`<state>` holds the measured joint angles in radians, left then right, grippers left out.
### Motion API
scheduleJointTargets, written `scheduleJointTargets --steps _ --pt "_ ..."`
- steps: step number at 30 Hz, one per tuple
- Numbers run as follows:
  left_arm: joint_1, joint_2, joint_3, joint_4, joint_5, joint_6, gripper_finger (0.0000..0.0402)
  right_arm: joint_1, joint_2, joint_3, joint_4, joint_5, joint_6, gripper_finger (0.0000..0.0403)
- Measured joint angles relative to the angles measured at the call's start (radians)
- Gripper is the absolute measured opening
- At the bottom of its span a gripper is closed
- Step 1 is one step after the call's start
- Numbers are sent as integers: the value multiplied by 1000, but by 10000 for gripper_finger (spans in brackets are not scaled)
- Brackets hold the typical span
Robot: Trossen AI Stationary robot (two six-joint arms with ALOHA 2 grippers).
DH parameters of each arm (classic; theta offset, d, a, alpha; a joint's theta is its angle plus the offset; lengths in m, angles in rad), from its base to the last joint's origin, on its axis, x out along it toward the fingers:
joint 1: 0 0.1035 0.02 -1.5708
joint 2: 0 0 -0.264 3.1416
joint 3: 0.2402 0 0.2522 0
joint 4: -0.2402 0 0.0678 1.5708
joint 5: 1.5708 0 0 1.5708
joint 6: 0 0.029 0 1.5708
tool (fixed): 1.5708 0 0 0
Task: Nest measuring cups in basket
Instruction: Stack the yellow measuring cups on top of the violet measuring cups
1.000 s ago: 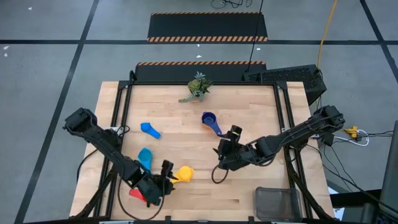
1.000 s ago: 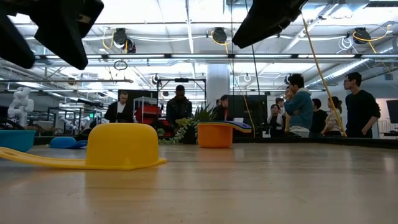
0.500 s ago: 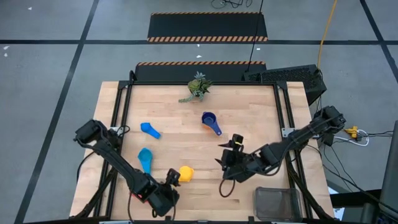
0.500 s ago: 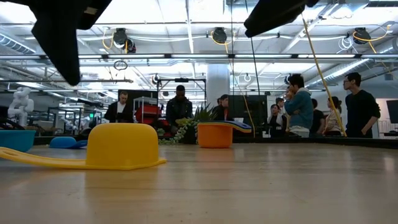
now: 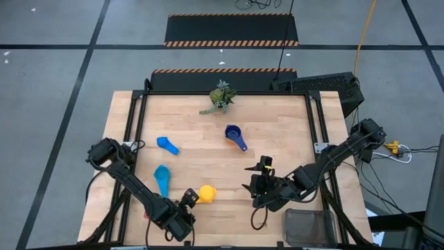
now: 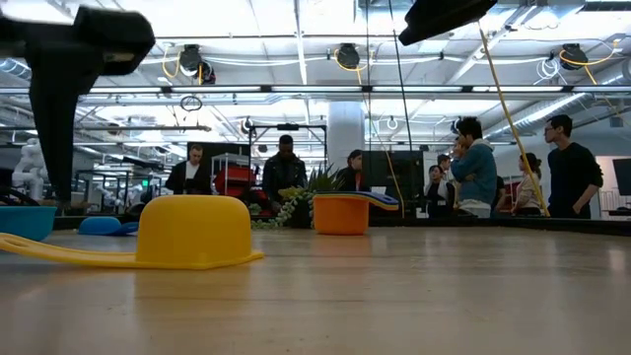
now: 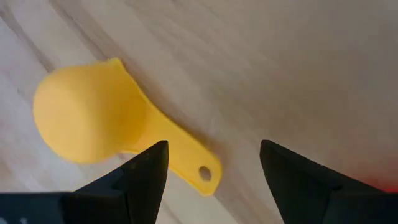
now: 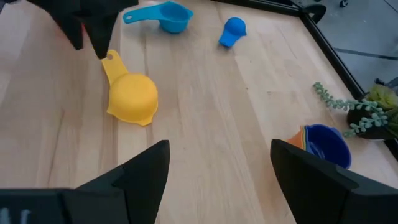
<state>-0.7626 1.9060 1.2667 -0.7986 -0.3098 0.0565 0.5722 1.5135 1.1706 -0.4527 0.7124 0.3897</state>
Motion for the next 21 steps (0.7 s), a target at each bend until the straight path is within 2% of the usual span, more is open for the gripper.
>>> scheduleJointTargets --steps 14,21 --pt "6 53 -2 -83 -87 93 254 -1 0 0 -2 24 -13 270" --pt "12 53 -2 -83 -94 127 199 -1 0 0 -1 23 -13 270"
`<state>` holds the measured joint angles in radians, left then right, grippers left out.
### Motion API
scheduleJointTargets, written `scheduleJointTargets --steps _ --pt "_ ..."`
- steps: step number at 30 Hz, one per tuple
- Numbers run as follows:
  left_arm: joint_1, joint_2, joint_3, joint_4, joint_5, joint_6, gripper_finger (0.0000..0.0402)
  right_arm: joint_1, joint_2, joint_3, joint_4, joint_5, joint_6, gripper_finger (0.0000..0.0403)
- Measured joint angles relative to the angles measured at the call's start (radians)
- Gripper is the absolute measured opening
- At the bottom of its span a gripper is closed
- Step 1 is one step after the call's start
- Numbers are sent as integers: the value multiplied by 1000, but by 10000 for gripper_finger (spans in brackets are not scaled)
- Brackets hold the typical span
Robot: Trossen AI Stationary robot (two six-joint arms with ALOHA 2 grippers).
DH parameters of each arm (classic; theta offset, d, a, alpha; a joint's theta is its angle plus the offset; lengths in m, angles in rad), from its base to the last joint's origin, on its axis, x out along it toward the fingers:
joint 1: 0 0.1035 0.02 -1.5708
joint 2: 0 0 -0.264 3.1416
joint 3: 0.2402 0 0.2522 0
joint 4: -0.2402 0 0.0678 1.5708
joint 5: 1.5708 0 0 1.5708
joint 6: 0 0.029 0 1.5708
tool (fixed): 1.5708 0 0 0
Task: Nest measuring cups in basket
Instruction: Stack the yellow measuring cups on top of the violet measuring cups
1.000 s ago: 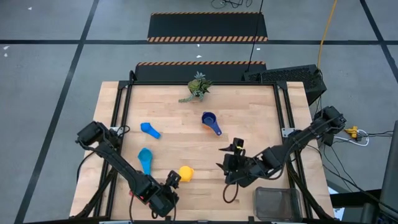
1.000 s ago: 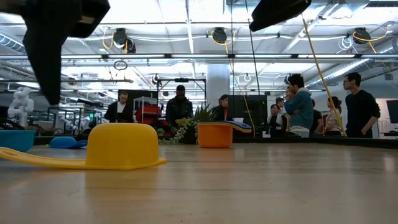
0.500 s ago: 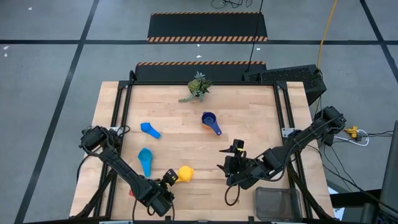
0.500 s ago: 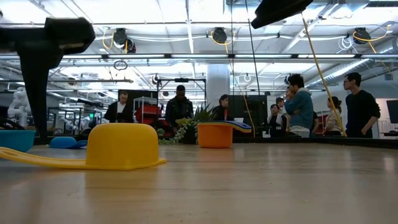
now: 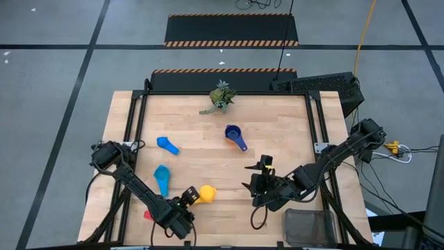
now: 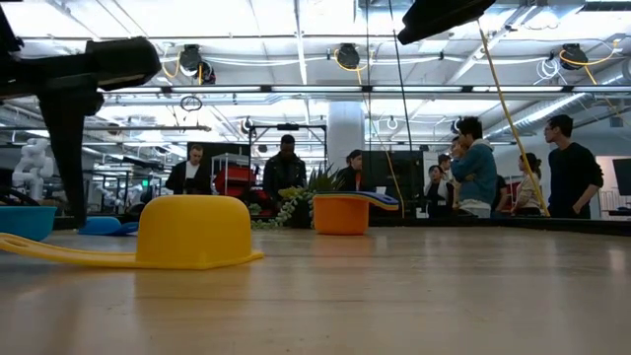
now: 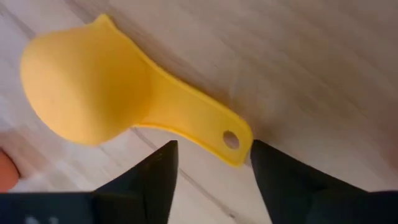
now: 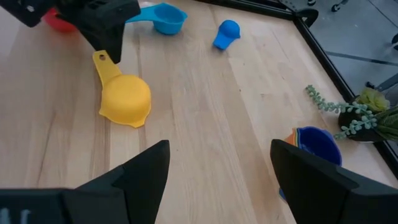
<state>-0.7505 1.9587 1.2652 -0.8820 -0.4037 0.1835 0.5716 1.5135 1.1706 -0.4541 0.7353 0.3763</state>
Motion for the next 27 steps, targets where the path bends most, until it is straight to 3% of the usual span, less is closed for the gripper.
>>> scheduleJointTargets --steps 12,18,27 --pt "10 0 0 36 45 21 90 0 0 0 0 -2 0 270" --pt "9 -1 0 93 36 17 16 0 0 0 0 -2 1 270" --pt "10 -8 0 115 -101 -79 7 0 0 0 1 2 4 270"
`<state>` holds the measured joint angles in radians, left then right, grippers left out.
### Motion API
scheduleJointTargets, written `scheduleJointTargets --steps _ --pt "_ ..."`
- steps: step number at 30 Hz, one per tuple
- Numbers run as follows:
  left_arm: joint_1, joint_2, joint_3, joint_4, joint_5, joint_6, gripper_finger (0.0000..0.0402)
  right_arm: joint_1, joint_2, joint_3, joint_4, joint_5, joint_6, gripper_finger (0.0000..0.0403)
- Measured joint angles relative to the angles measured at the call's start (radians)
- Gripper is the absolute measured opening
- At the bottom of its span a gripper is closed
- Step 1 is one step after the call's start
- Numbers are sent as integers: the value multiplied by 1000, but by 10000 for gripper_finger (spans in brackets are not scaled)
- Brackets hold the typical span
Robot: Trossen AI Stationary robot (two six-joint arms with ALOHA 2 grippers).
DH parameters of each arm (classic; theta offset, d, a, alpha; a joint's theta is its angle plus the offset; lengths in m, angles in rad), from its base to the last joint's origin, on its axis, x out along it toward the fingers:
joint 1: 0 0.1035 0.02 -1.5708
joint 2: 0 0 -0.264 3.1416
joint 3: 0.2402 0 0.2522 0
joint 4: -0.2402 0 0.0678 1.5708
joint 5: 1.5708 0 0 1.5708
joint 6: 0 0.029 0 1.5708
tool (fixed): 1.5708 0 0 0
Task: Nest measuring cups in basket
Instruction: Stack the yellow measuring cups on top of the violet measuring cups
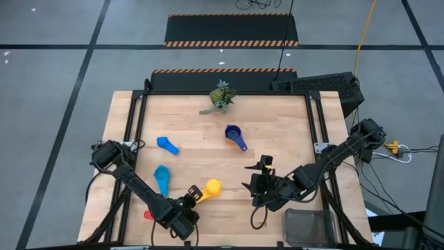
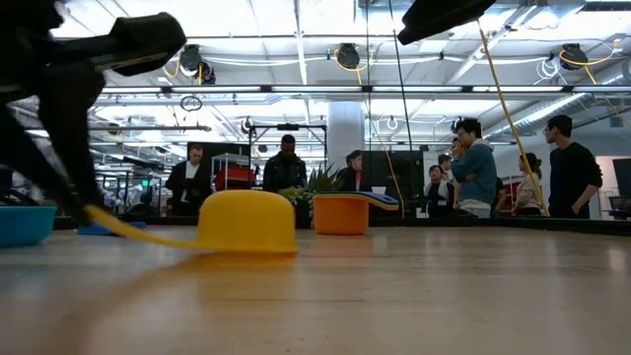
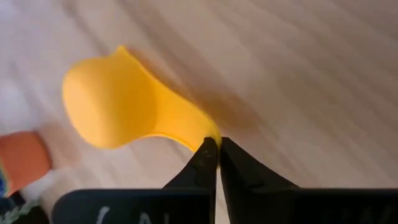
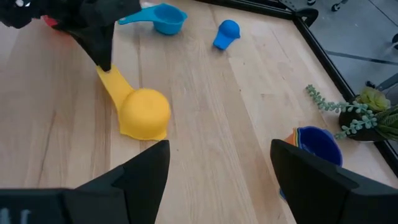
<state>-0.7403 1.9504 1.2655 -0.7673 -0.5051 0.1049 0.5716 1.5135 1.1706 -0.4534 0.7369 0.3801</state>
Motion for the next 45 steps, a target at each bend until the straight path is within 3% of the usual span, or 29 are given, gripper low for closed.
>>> scheduleJointTargets --steps 12,19,28,39,45 --pt "25 -28 0 28 -260 -175 3 58 0 0 55 251 1 270" --pt "26 -132 0 84 -436 -220 2 61 0 0 90 258 1 270" --pt "22 -263 0 272 -593 -55 1 61 2 0 137 260 -2 270" --pt "78 -310 0 610 -679 182 1 57 2 0 163 288 -2 270" --pt "147 -316 -1 721 -669 220 1 57 3 -137 461 284 -112 270"
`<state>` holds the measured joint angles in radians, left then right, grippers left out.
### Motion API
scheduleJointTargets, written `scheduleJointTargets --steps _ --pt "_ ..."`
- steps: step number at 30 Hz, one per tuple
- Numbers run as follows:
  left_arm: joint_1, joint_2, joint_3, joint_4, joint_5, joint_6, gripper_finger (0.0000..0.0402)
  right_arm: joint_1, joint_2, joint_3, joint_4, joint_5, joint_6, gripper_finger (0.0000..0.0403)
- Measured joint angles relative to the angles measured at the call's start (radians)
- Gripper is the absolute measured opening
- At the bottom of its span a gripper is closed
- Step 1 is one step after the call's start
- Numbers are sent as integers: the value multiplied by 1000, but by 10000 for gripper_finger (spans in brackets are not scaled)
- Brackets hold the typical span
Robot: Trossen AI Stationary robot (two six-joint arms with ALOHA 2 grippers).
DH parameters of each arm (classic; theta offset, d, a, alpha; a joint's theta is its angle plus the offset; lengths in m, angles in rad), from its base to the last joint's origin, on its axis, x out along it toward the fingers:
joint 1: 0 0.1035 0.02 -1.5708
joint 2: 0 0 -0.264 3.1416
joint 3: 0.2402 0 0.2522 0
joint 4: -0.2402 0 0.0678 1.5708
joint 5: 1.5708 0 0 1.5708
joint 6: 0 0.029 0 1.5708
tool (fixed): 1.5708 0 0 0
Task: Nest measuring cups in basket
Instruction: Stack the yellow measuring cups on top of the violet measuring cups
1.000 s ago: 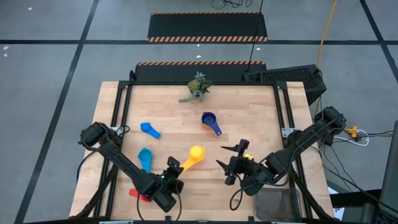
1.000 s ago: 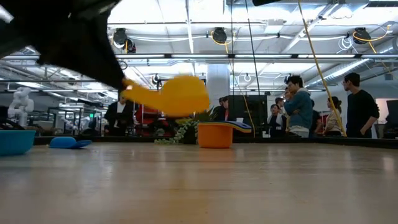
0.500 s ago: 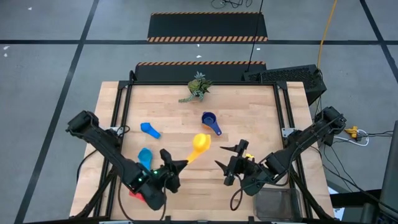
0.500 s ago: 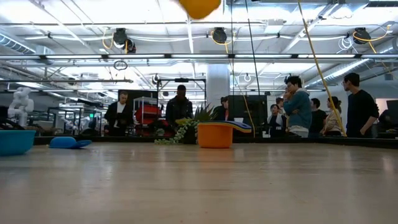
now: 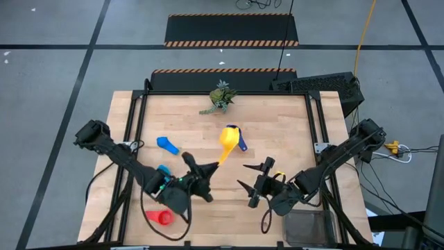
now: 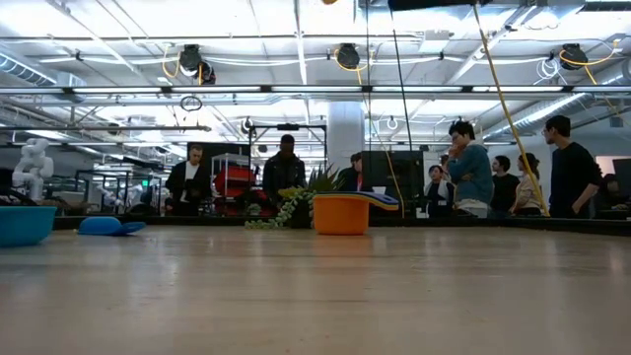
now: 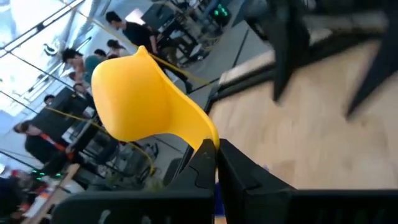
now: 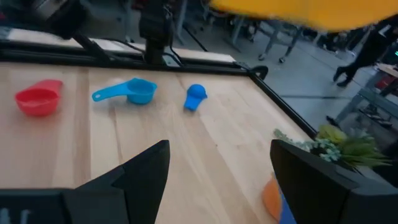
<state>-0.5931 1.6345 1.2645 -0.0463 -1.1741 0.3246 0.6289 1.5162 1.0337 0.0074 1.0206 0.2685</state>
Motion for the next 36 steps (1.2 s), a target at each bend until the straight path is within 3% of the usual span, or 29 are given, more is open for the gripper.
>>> scheduleJointTargets --steps 3,11,18,28,36 --pt "29 -4 1 87 60 39 1 -6 0 -90 223 -11 -79 270" --pt "81 -2 -45 414 252 189 0 -76 -3 -253 648 -206 -227 270" --pt "131 -1 -188 819 404 324 0 -166 -3 -286 738 -374 -266 270" --pt "219 -1 -403 1290 675 274 0 -282 -3 -287 843 -610 -309 270" --pt "241 -1 -512 1495 804 239 0 -359 -3 -287 994 -767 -318 270"
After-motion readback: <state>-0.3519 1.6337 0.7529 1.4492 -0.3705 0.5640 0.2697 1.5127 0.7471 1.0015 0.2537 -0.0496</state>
